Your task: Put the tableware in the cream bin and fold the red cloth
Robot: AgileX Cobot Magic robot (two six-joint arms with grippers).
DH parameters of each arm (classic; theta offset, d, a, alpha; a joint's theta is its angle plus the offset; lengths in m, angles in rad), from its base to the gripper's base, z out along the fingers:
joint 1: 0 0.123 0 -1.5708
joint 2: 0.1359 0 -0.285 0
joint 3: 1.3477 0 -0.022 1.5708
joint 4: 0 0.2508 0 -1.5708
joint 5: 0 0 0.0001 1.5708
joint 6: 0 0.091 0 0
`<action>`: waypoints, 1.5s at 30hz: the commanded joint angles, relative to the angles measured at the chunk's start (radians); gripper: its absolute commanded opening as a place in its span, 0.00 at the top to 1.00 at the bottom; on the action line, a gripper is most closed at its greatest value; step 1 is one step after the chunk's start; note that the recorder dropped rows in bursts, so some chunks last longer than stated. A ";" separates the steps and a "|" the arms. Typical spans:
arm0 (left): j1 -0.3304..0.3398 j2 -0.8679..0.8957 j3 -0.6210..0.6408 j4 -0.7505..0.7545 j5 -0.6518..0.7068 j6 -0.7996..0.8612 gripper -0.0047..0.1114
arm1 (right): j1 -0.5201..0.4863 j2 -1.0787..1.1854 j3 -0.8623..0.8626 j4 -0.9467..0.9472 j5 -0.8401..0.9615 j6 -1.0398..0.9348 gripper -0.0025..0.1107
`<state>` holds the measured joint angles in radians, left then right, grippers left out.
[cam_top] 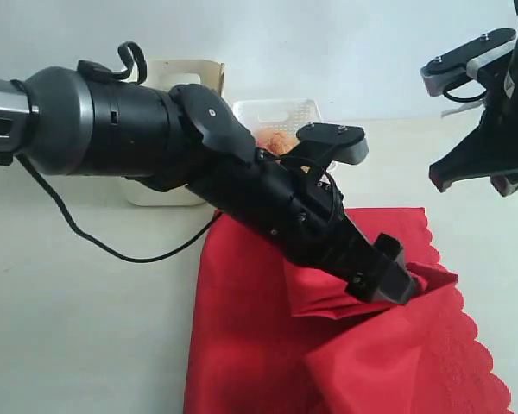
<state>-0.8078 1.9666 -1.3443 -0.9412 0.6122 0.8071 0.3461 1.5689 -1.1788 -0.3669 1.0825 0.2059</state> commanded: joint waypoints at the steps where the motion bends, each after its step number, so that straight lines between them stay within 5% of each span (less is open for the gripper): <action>1: -0.007 -0.057 -0.008 0.089 0.036 0.043 0.13 | -0.005 -0.009 -0.007 0.101 -0.042 -0.073 0.98; 11: 0.012 -0.178 -0.008 0.696 0.240 -0.352 0.15 | -0.005 -0.005 -0.007 0.561 -0.119 -0.470 0.95; 17: 0.016 -0.175 0.045 0.805 0.298 -0.381 0.16 | 0.028 0.014 -0.005 0.929 -0.040 -0.839 0.80; 23: 0.089 -0.175 0.143 0.838 0.285 -0.381 0.33 | 0.142 0.087 0.002 0.936 -0.021 -0.873 0.80; 29: 0.155 -0.175 0.187 0.823 0.237 -0.381 0.55 | 0.217 0.211 0.030 0.804 -0.120 -0.798 0.80; 36: 0.160 -0.175 0.187 0.809 0.229 -0.381 0.94 | 0.219 0.289 0.031 0.335 -0.287 -0.274 0.84; 41: 0.160 -0.175 0.187 0.771 0.220 -0.370 0.96 | 0.197 0.289 0.005 -0.058 -0.322 0.106 0.84; 45: 0.160 -0.175 0.187 0.769 0.220 -0.370 0.96 | 0.139 0.289 -0.041 -0.155 -0.313 0.210 0.84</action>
<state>-0.6510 1.7964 -1.1612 -0.1613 0.8458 0.4359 0.5221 1.8602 -1.1881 -0.4382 0.7755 0.3390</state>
